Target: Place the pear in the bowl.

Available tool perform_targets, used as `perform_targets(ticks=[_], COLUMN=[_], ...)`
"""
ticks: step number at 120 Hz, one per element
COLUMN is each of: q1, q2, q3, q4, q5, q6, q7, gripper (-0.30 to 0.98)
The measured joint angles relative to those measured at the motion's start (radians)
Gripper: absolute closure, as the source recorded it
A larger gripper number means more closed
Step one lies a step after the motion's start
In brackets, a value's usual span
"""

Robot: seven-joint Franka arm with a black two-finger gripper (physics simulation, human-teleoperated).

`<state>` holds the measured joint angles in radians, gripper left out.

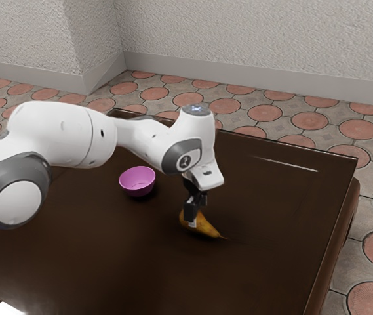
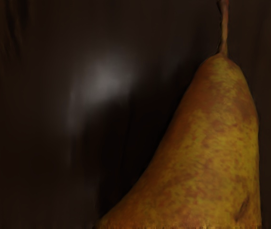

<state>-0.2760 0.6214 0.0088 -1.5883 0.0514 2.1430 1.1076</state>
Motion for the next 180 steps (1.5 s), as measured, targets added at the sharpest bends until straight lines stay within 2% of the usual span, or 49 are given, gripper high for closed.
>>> perform_targets(ticks=[31,131,180], q1=[0.003,0.014,0.009], q2=[-0.019,-0.015,-0.018], q3=[0.006,0.027,0.027], q4=[-0.053,-0.065,-0.061], q5=[-0.031,-0.045,-0.041], q6=[0.038,0.082,0.121], q7=[0.077,0.188,0.204], gripper=[0.00,0.00,0.28])
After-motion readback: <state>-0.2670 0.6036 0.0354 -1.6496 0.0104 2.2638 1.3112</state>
